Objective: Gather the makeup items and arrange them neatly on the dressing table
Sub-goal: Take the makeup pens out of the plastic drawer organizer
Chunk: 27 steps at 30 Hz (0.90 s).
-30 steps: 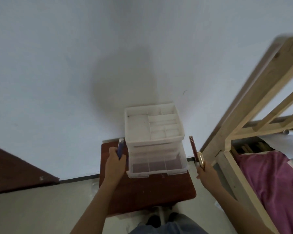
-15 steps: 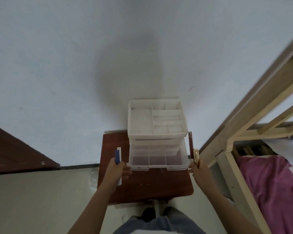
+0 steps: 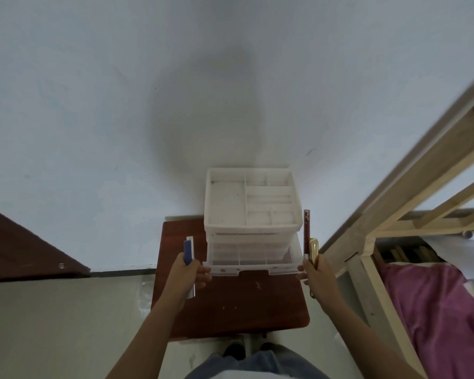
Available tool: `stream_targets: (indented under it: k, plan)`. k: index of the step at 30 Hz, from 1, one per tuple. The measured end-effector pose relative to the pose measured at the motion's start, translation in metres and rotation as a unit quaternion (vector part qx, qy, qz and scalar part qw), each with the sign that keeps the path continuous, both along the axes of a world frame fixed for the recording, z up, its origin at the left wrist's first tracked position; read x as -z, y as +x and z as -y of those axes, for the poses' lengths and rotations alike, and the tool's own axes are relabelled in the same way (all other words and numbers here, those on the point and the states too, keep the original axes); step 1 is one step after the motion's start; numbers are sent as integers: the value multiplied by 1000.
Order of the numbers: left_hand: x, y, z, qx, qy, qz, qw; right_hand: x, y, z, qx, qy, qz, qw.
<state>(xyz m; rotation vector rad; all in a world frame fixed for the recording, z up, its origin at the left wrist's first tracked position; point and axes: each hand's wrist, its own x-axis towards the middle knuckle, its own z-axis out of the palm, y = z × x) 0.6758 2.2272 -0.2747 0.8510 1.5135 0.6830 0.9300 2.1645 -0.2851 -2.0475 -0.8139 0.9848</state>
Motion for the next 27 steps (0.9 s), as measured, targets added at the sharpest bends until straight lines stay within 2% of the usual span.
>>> stream_targets:
  k: [16,23,27]
  plan:
    - [2,26,-40,-1,19,94,995,-13,-2,-50,-62,6,-9,998]
    - [7,24,-37,31,-4,55,998,-15,-3,-48,-113,-4,58,992]
    - [8,14,-26,-14,-23,19,999,-12,-4,-51,-200,-5,65,978]
